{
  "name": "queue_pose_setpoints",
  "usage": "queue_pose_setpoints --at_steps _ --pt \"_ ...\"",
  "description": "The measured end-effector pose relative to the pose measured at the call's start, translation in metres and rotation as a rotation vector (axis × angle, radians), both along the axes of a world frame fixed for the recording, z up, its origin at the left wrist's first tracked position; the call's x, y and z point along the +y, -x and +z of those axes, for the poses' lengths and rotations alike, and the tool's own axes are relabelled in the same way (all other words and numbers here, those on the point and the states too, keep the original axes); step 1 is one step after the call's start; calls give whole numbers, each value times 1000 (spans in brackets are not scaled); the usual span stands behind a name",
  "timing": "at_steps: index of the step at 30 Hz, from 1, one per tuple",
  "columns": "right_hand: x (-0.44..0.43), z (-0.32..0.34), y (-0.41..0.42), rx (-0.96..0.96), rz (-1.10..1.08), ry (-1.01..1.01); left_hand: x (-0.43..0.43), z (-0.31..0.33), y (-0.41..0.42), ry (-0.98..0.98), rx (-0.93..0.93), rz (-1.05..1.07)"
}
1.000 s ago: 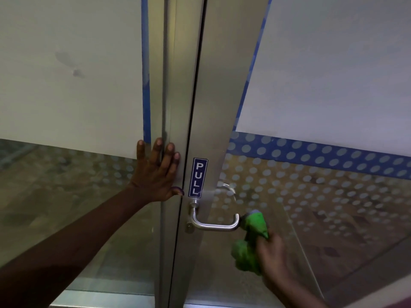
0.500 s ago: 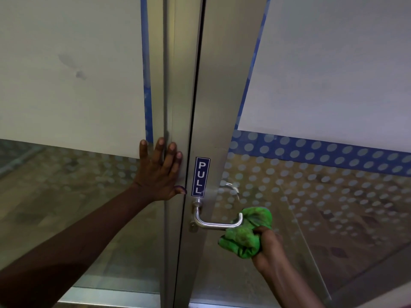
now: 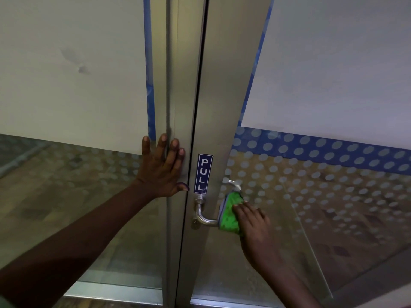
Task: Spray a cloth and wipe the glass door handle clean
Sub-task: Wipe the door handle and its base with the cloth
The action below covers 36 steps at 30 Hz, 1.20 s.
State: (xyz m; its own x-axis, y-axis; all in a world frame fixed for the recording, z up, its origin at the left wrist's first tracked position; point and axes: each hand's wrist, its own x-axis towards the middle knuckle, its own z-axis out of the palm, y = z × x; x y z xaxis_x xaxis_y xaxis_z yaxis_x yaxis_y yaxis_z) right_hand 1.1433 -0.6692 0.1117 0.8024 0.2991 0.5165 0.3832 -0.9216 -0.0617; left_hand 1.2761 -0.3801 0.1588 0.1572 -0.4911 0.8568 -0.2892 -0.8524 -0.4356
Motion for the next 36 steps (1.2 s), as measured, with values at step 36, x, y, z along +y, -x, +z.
queue_pose_setpoints --at_steps 36 --pt "55 -10 53 1287 -12 -1825 -30 -17 76 10 241 -21"
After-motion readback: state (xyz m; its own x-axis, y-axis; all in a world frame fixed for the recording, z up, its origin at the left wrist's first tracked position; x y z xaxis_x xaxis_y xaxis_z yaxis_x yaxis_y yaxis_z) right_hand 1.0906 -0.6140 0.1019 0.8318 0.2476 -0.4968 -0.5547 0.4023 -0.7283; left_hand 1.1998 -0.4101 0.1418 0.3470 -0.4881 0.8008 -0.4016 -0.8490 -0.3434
